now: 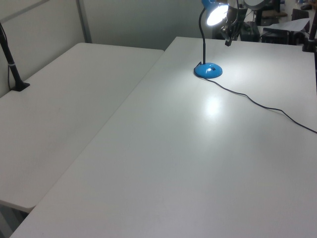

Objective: Turn off the lamp
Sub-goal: 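Move the gripper toward the blue lamp base and its switch, then lower the gripper fingertips onto the switch on the lamp base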

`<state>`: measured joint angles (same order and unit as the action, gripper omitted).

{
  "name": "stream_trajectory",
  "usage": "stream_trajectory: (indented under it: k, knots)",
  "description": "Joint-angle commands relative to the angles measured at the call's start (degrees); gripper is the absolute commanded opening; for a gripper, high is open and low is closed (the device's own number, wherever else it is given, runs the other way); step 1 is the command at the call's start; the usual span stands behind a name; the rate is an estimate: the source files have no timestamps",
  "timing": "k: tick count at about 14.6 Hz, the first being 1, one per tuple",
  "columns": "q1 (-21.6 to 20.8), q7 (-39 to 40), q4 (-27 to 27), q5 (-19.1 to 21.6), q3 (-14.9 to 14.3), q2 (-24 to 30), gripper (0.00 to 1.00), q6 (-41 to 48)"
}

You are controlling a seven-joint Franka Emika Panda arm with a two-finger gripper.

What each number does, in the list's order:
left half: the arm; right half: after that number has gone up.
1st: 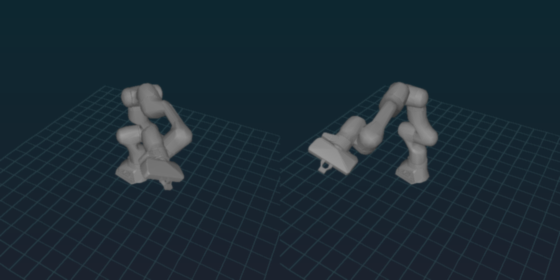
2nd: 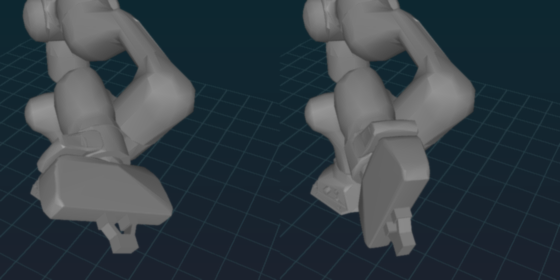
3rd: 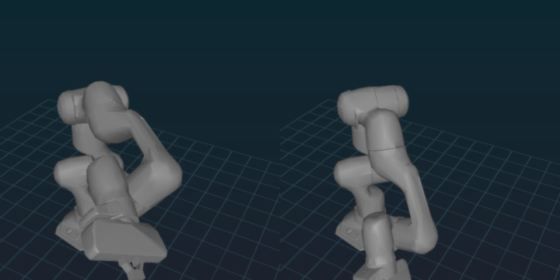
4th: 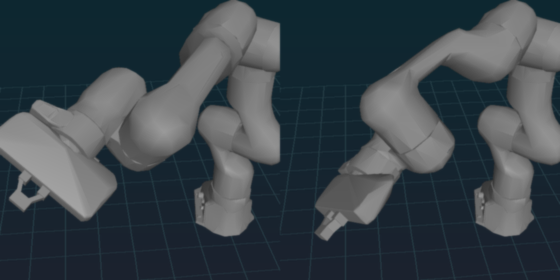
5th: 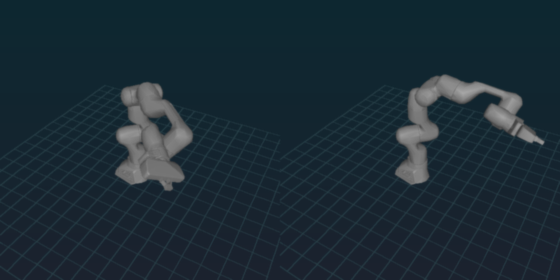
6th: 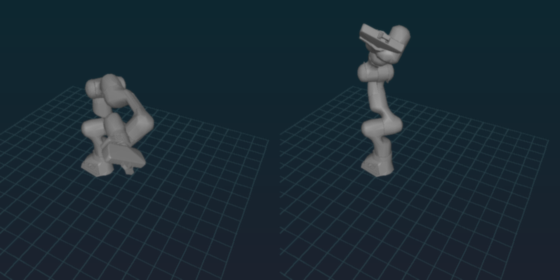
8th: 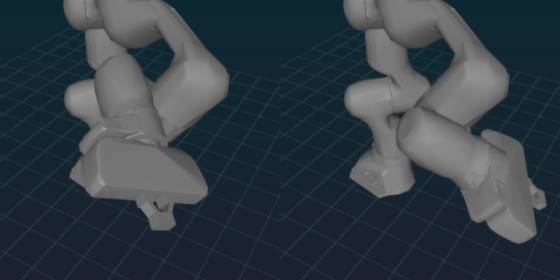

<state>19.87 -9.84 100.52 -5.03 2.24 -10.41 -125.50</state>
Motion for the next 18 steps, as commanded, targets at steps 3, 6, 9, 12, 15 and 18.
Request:
stream_trajectory:
  k: [3, 6, 9, 12, 15, 18]
  knots:
    - [3.4, -5.9, 0.9, 1.5, 0.0, -8.0, 0.00, -15.2]
    - [3.9, -6.5, 3.9, 1.1, 0.0, -11.0, 0.00, -23.5]
    - [3.9, -6.5, 6.6, 1.0, 0.0, -12.2, 0.00, -29.3]
    - [3.9, -7.3, 6.8, 0.9, 0.0, -13.8, 0.00, -32.3]
    - [3.9, -7.7, 6.7, 0.9, 0.0, -14.8, 0.00, -35.3]
    - [3.9, -7.7, 6.1, 0.7, 0.0, -15.9, 0.00, -35.8]
